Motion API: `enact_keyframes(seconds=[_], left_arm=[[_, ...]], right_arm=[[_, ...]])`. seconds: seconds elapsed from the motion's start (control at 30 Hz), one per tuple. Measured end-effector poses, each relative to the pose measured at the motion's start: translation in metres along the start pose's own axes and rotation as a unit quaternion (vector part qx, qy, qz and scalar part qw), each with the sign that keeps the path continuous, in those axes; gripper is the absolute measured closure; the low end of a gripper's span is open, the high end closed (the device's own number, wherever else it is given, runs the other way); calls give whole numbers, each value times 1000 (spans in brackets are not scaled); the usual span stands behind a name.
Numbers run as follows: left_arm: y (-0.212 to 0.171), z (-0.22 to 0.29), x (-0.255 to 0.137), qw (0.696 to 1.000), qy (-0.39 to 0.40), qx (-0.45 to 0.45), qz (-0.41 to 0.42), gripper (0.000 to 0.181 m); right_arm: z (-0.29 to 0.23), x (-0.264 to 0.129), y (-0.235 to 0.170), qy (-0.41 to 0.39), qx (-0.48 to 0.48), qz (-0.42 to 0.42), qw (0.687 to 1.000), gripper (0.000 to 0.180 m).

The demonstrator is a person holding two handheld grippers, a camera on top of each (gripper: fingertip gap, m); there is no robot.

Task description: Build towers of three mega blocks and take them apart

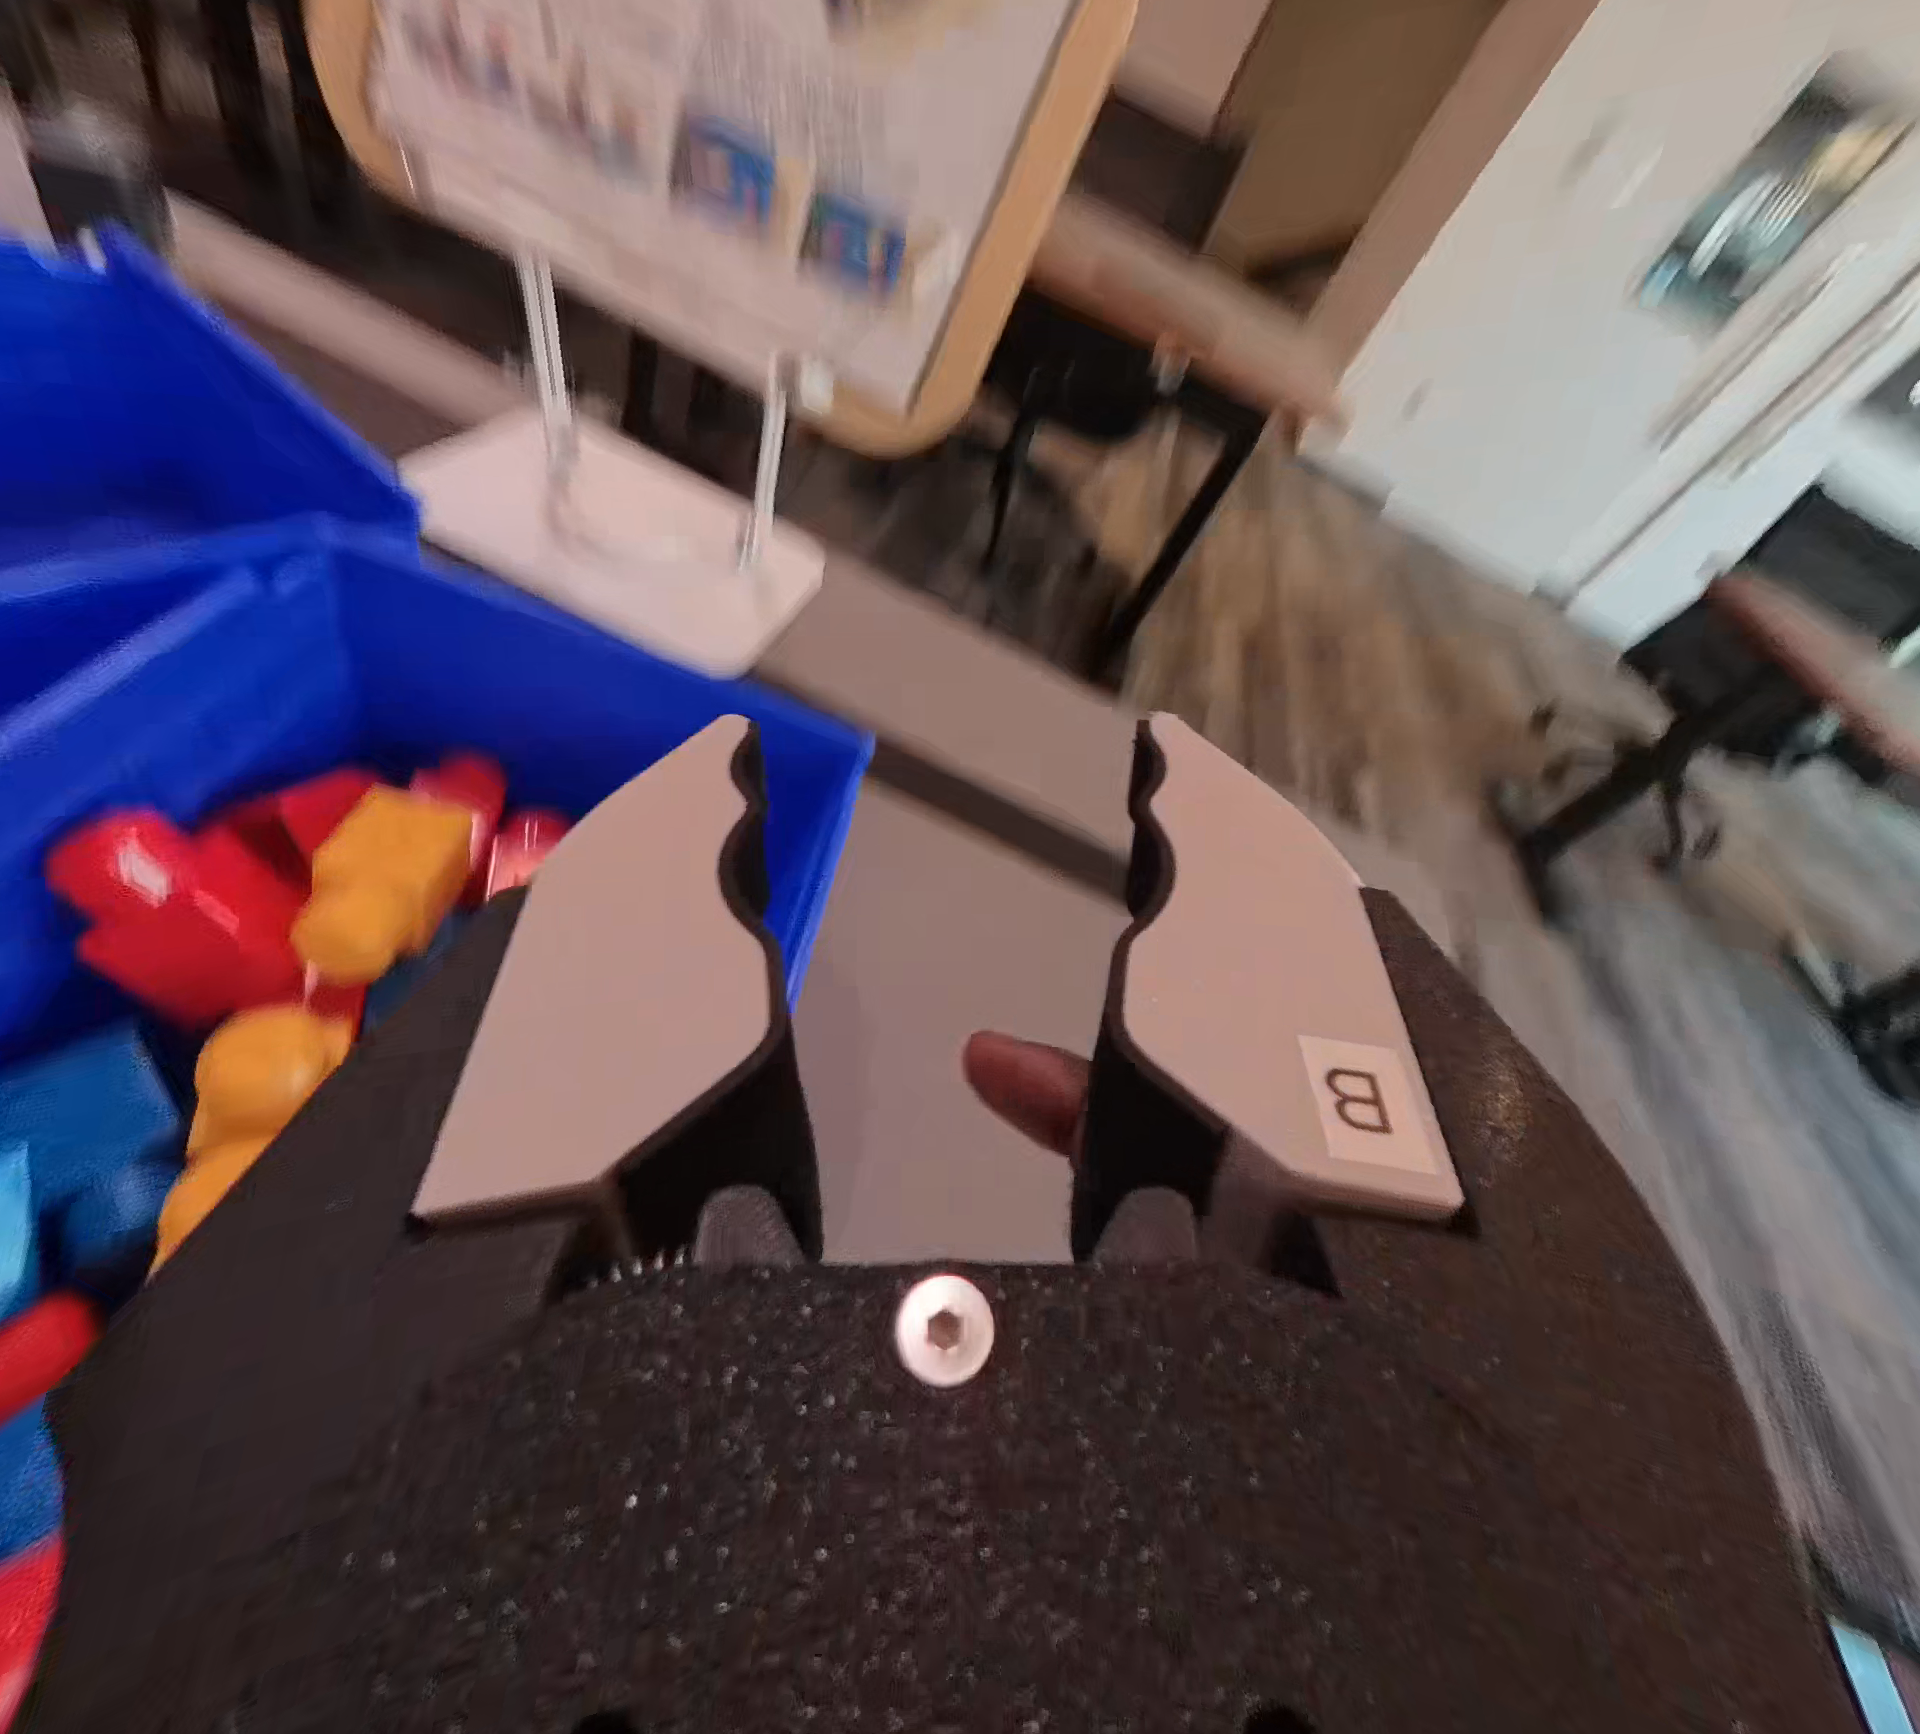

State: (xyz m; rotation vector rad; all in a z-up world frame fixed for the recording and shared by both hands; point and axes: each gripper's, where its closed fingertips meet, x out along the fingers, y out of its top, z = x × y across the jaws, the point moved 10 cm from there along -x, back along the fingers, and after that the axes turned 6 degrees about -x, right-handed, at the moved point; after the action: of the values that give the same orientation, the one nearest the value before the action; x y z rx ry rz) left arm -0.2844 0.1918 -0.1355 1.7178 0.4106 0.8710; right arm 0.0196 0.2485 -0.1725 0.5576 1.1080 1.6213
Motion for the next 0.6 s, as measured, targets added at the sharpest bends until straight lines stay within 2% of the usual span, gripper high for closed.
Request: enact_keyframes(seconds=[0.07,0.13,0.3,0.37,0.47,0.53,0.6], left_arm=[[17,4,-6,995,-11,-61,79,62],[31,10,-15,987,-40,-76,135,59],[59,24,-33,981,-53,-55,176,43],[64,37,-40,984,-70,-54,155,35],[56,69,-60,986,-112,-86,94,35],[36,96,-78,981,-139,-132,36,39],[5,123,-95,974,-142,-170,-40,43]], right_arm=[[0,-11,15,-27,-12,97,995,98],[2,-21,27,-43,0,145,988,86],[11,-55,64,-42,43,247,967,59],[17,-74,75,-26,42,271,961,49],[19,-106,75,-11,67,300,951,45],[12,-123,59,25,89,299,950,44],[-2,-135,31,60,107,262,957,43]])
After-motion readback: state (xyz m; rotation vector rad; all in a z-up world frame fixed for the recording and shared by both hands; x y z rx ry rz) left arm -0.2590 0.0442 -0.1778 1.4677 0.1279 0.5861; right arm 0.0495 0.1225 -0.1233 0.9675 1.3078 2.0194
